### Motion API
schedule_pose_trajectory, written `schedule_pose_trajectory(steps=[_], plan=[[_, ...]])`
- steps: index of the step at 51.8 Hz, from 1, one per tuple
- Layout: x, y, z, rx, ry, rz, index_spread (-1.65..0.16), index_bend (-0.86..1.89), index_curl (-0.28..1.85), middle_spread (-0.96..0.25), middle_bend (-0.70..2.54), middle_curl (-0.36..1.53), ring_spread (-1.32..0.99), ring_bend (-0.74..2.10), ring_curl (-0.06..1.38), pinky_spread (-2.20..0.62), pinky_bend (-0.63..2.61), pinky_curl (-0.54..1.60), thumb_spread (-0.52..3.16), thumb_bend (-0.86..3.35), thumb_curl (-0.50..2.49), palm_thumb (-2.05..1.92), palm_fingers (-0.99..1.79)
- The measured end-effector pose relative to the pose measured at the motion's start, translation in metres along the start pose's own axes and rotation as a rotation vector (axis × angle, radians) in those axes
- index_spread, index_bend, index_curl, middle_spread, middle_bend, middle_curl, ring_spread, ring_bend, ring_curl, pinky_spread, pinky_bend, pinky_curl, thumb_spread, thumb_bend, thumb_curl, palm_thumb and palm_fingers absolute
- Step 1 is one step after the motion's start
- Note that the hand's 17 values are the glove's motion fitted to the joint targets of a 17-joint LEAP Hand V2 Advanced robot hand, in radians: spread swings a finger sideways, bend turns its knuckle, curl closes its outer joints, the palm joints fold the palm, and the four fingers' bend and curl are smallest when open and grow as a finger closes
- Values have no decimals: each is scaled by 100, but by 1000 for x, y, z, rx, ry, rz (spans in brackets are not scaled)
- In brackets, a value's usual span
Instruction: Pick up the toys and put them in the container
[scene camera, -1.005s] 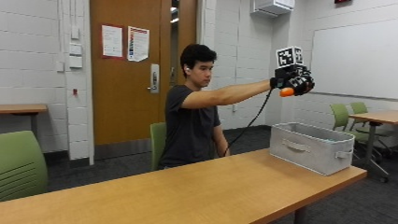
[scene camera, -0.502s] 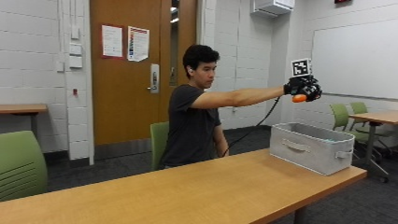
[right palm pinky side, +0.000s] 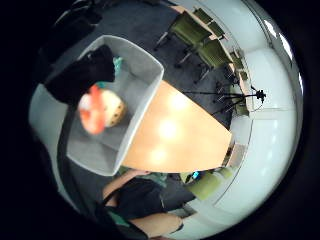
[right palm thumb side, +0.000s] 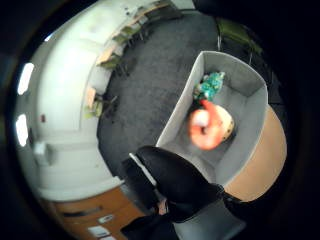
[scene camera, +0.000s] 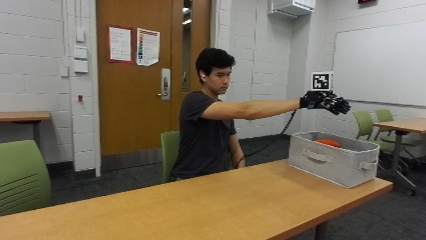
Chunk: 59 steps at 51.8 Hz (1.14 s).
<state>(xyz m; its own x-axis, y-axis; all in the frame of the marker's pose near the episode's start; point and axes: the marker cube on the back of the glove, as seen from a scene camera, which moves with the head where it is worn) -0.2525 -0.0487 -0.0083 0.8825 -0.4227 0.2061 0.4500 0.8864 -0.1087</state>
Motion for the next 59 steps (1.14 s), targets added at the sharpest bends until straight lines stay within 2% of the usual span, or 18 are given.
schedule_pose_trajectory(steps=[3,7,12,16,20,24,28,32,36,45,59], plan=[[0,6,2,14,47,57,-32,17,10,-13,15,65,-22,74,38,-18,117,44,96,-13,54,-17,3],[25,20,0,26,71,3,-32,21,14,-11,18,63,-22,70,36,-16,112,42,97,-13,47,-16,0],[63,37,-1,53,142,88,-32,22,18,-10,20,61,-24,65,34,-16,107,40,99,-12,40,-15,0],[99,59,-6,80,136,54,-32,22,21,-10,20,60,-26,61,32,-17,104,38,100,-11,36,-15,1],[141,77,-9,104,197,185,-32,21,23,-10,20,59,-27,59,32,-18,102,37,101,-11,32,-14,2],[181,97,-13,120,173,249,-32,20,25,-10,19,57,-29,57,31,-19,99,35,102,-10,29,-14,3],[202,118,-15,112,123,152,-32,19,27,-11,20,56,-30,56,31,-20,98,35,102,-10,26,-14,4],[246,137,-11,122,177,320,-31,19,29,-11,20,55,-31,55,30,-20,95,34,102,-10,24,-13,5],[282,159,-6,133,188,378,-31,19,30,-11,21,55,-32,54,30,-21,89,32,103,-10,22,-13,5],[321,194,5,140,202,429,-28,20,34,-14,23,54,-35,51,30,-22,80,30,103,-9,19,-13,6],[345,215,6,163,185,455,-27,19,38,-15,22,52,-38,47,29,-22,73,29,103,-9,16,-12,8]])
